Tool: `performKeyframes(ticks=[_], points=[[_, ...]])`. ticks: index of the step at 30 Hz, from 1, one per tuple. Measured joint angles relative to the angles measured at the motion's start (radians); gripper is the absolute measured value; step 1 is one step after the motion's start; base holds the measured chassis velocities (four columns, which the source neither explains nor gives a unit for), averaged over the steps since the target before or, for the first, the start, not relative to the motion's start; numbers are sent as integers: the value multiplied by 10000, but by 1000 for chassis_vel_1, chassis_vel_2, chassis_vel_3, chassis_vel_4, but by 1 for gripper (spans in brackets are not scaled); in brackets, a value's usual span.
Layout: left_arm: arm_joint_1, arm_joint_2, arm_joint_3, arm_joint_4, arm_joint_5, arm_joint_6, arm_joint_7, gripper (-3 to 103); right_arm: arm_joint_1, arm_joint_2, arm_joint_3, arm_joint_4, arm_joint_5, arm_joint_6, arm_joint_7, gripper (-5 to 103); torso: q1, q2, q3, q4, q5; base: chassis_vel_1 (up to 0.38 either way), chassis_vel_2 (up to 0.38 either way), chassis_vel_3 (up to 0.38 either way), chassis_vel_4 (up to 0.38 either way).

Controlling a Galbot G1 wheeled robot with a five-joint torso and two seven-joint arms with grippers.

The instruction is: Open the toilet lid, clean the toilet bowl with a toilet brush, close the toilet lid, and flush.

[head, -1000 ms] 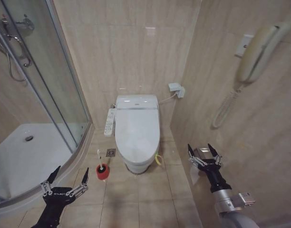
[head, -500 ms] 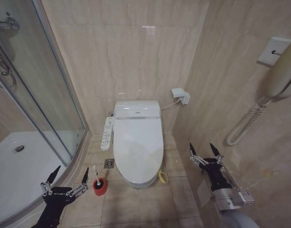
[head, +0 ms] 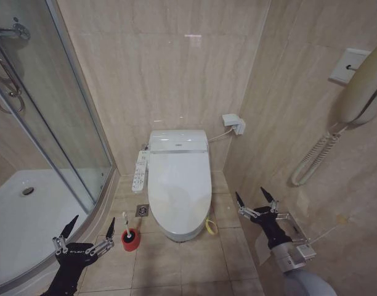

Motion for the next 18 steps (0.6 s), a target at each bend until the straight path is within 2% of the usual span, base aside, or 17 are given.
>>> performKeyframes(ticks=[12, 18], points=[[0, 0, 0, 0, 0, 0, 0, 100, 605, -797, -990, -2016, -474, 283, -146, 100, -1, -1, 0, -1, 0, 0, 0, 0, 0], [0, 0, 0, 0, 0, 0, 0, 100, 1001, -884, -1435, -3043, -659, 503, -192, 100, -1, -1, 0, -1, 0, 0, 0, 0, 0]])
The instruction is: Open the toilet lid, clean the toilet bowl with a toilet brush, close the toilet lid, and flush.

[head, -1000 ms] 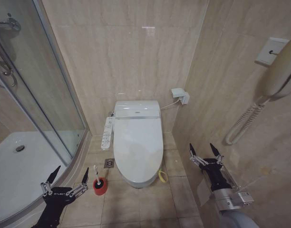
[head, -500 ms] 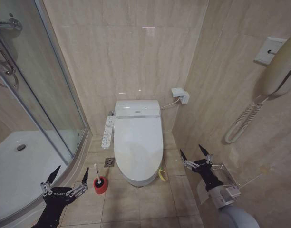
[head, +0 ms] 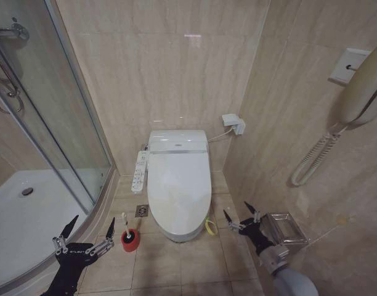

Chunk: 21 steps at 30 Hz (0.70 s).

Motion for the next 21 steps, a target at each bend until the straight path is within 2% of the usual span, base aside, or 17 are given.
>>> performKeyframes(ticks=[8, 21], points=[[0, 0, 0, 0, 0, 0, 0, 100, 660, -52, -494, -1432, -325, 189, -29, 100, 0, 0, 0, 0, -1, 0, 0, 0, 0], [0, 0, 0, 0, 0, 0, 0, 100, 768, -188, -1215, -2270, -876, 271, -14, 100, -1, 0, 0, -1, -1, 0, 0, 0, 0]])
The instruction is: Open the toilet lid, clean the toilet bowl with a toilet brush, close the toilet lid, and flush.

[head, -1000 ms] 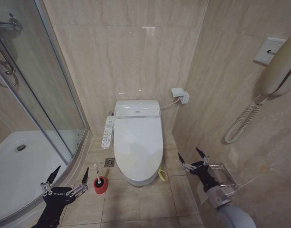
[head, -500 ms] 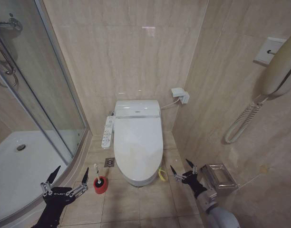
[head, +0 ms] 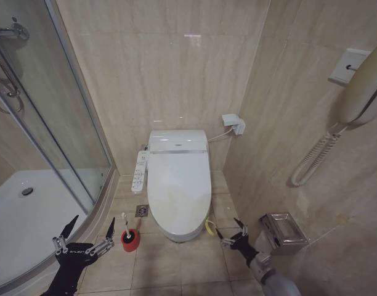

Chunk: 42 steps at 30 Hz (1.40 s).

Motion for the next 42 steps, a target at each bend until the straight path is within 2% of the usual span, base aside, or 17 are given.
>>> performKeyframes(ticks=[26, 39, 40, 42], points=[[0, 0, 0, 0, 0, 0, 0, 100, 2084, 713, -703, -2828, -613, 528, 310, 100, 0, 0, 0, 1, 0, 0, 0, 0, 0], [0, 0, 0, 0, 0, 0, 0, 100, 3059, 1109, -683, -4315, -1077, 777, 455, 100, 1, 0, 1, 1, 1, 0, 0, 0, 0], [0, 0, 0, 0, 0, 0, 0, 100, 3079, 1117, -665, -4401, -1168, 807, 471, 94, 1, 0, 0, 1, 1, 0, 0, 0, 0], [0, 0, 0, 0, 0, 0, 0, 100, 3084, 1117, -655, -4438, -1214, 829, 477, 94, 1, 0, 0, 0, 1, 0, 0, 0, 0]])
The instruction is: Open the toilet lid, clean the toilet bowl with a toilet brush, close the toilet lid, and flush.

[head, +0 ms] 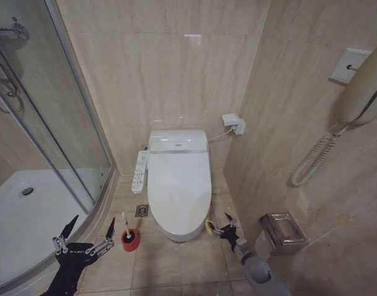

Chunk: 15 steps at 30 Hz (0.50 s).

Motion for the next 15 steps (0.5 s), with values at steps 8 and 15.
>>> performKeyframes(ticks=[8, 15], points=[[0, 0, 0, 0, 0, 0, 0, 100, -75, -82, 90, 120, 5, 46, 1, 68, 0, 0, 0, 0, 0, 0, 0, 0, 0], [0, 0, 0, 0, 0, 0, 0, 100, -163, -189, 145, 367, 140, 45, 2, 35, 0, 0, 0, 0, 0, 0, 0, 0, 0]])
